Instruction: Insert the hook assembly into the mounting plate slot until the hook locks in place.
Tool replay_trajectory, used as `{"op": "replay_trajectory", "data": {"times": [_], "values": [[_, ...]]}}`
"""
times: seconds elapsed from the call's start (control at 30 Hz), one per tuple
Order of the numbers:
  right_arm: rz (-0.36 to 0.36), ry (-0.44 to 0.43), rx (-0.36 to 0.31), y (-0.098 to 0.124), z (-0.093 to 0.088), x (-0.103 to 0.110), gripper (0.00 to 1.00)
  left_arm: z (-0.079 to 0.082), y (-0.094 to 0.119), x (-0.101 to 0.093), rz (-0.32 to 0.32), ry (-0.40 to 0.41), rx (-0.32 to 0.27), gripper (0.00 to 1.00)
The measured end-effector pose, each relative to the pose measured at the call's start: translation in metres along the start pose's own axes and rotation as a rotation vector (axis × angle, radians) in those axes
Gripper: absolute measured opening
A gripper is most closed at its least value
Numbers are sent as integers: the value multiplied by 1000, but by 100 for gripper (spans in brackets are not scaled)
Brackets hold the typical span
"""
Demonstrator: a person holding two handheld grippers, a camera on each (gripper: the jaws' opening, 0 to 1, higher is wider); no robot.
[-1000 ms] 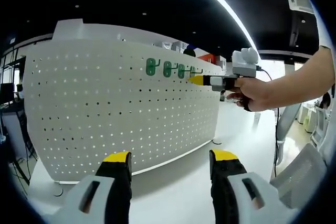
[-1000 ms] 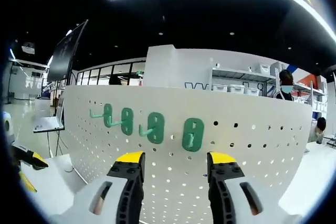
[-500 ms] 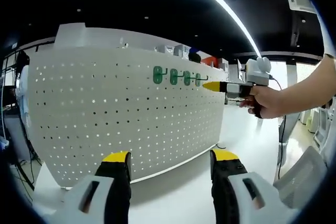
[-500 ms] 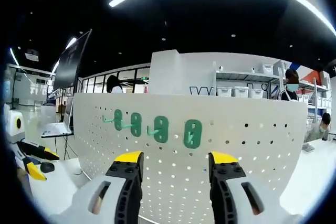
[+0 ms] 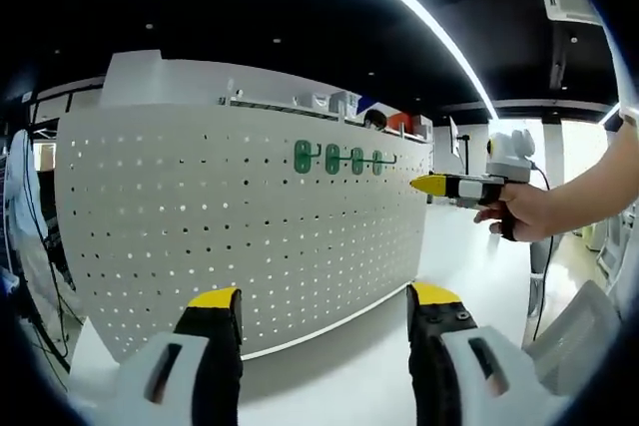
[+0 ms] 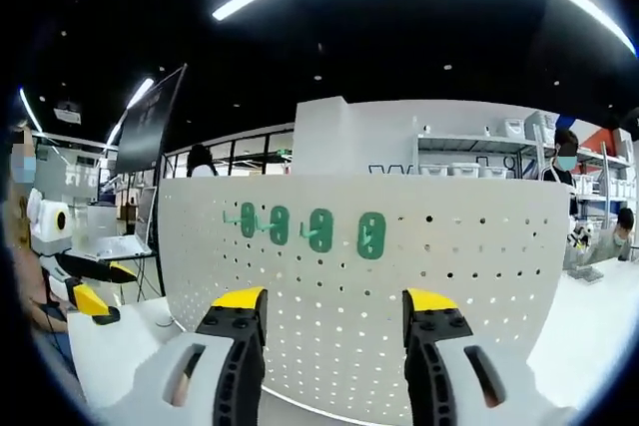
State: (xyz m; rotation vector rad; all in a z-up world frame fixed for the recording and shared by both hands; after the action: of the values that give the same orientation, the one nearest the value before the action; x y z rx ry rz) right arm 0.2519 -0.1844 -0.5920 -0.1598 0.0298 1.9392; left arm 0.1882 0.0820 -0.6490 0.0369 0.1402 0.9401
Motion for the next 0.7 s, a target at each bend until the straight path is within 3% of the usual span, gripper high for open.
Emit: {"op": "replay_trajectory", "data": {"times": [0.7], "values": [[15, -4, 33, 43, -19, 3, 57, 5, 17, 4, 32, -31, -11, 74]]}}
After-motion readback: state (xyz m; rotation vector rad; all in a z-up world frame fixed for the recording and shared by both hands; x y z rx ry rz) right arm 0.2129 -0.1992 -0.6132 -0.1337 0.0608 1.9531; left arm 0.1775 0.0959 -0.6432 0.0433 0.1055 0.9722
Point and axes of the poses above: the point that each gripper's makers call its tool centre point, and the gripper's own axes: y roughly backward along the fingers, x roughly to its left, z roughly out of its top, the point moved 3 cm from there along y, roughly backward along the fingers, and after that the axes turned 4 degrees about y, right-handed, at the moved point
